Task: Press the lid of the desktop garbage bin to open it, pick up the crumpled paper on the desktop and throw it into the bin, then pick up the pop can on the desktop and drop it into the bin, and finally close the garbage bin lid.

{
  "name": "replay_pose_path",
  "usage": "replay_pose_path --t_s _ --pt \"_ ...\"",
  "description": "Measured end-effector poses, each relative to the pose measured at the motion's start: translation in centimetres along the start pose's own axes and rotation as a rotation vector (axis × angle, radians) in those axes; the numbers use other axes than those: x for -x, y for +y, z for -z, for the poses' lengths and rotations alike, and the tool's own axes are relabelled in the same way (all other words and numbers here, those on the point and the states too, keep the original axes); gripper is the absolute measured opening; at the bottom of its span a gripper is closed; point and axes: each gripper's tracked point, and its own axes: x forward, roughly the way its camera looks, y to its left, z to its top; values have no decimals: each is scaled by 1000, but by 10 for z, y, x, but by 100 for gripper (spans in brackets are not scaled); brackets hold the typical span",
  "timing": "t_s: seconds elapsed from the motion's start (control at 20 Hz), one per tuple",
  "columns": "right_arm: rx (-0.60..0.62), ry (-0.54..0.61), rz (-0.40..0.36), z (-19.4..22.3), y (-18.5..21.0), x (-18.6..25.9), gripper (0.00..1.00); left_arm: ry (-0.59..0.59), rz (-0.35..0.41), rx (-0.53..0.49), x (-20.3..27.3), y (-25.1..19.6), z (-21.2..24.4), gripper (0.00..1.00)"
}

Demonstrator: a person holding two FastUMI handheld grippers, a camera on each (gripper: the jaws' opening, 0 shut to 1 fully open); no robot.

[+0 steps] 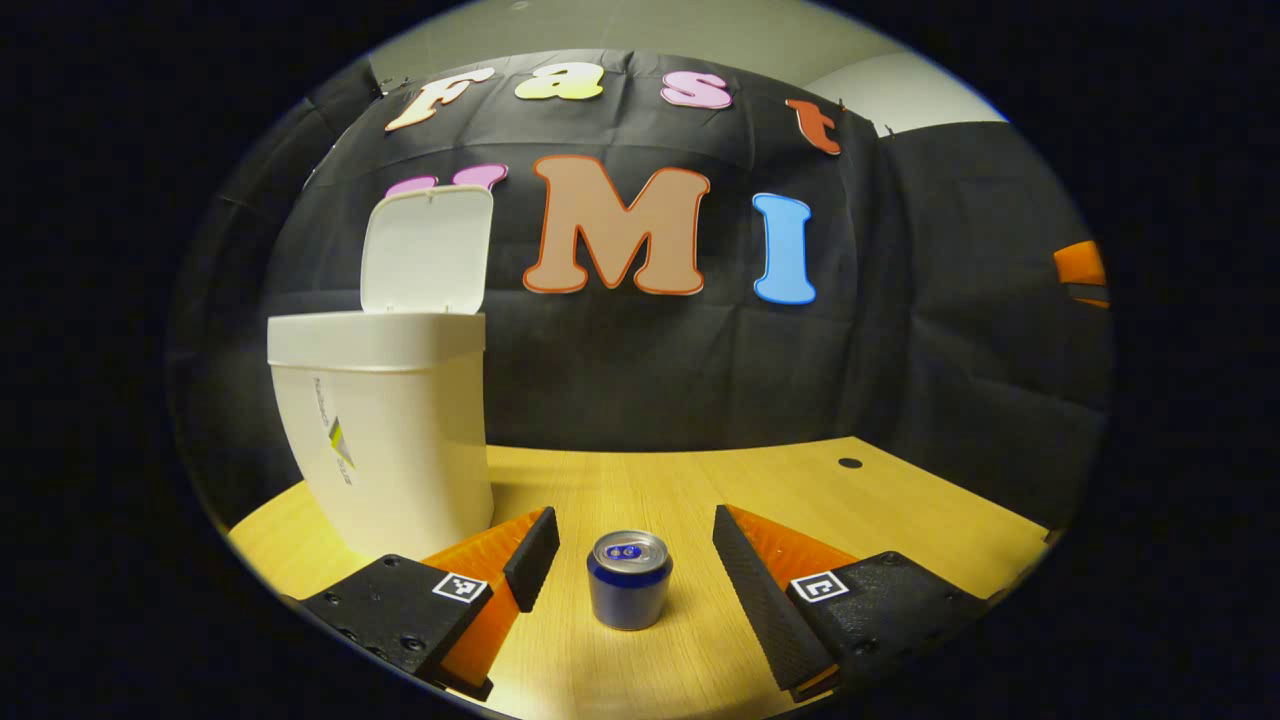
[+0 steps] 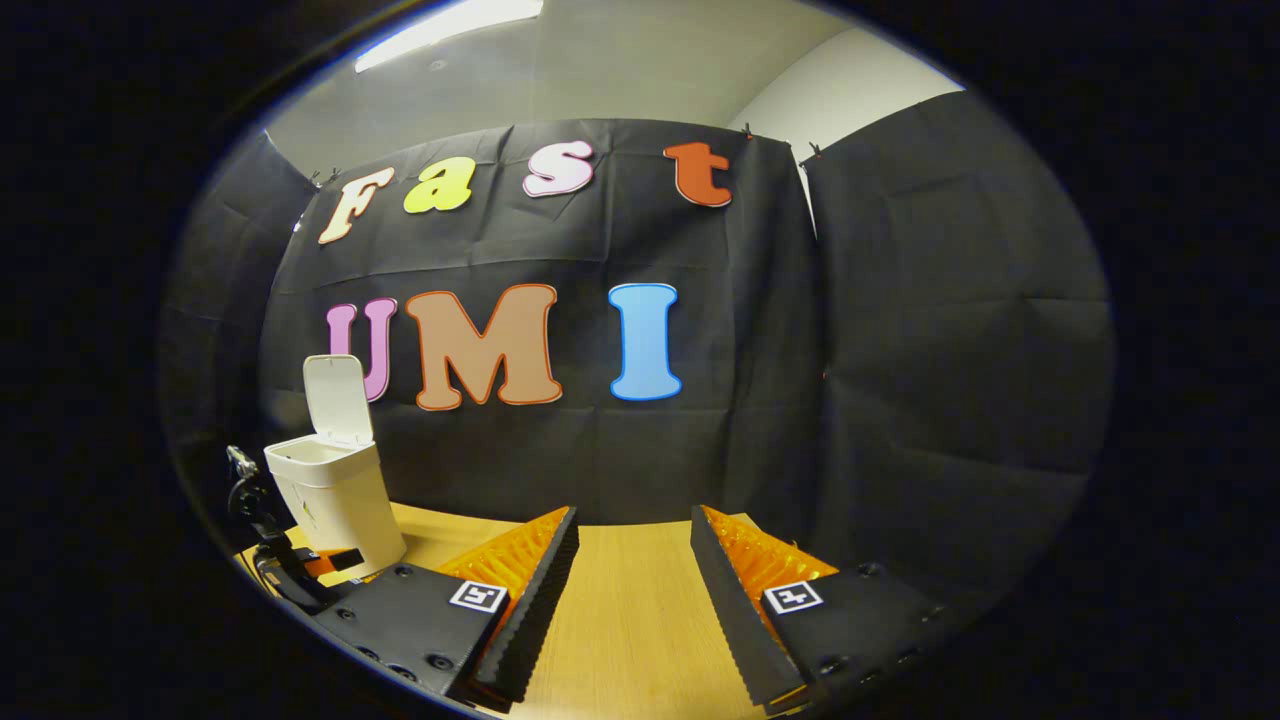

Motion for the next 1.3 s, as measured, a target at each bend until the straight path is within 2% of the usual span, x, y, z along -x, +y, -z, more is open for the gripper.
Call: replay_pose_path --t_s 0.15,0.35,0.65,0.75,0.85,0.9,1.15,1.3 --pt "18 14 30 10 -15 6 78 52 -16 -12 -22 1 29 94" --pt "23 48 33 25 -15 9 78 139 -28 -19 -45 4 67 95" --pt "59 70 47 34 -18 13 78 209 -34 -37 -60 7 93 95" --pt "62 73 49 33 -18 14 78 201 -30 -34 -57 9 91 78" --pt "57 70 44 32 -17 15 82 181 -29 -43 -50 8 76 76" --pt "55 67 38 31 -15 16 78 146 -17 -45 -46 3 62 74" --pt "19 59 2 34 -2 22 78 29 40 -62 -24 -13 -18 72" --pt "-7 89 -20 49 9 31 78 -44 27 -68 -16 -4 -78 72"
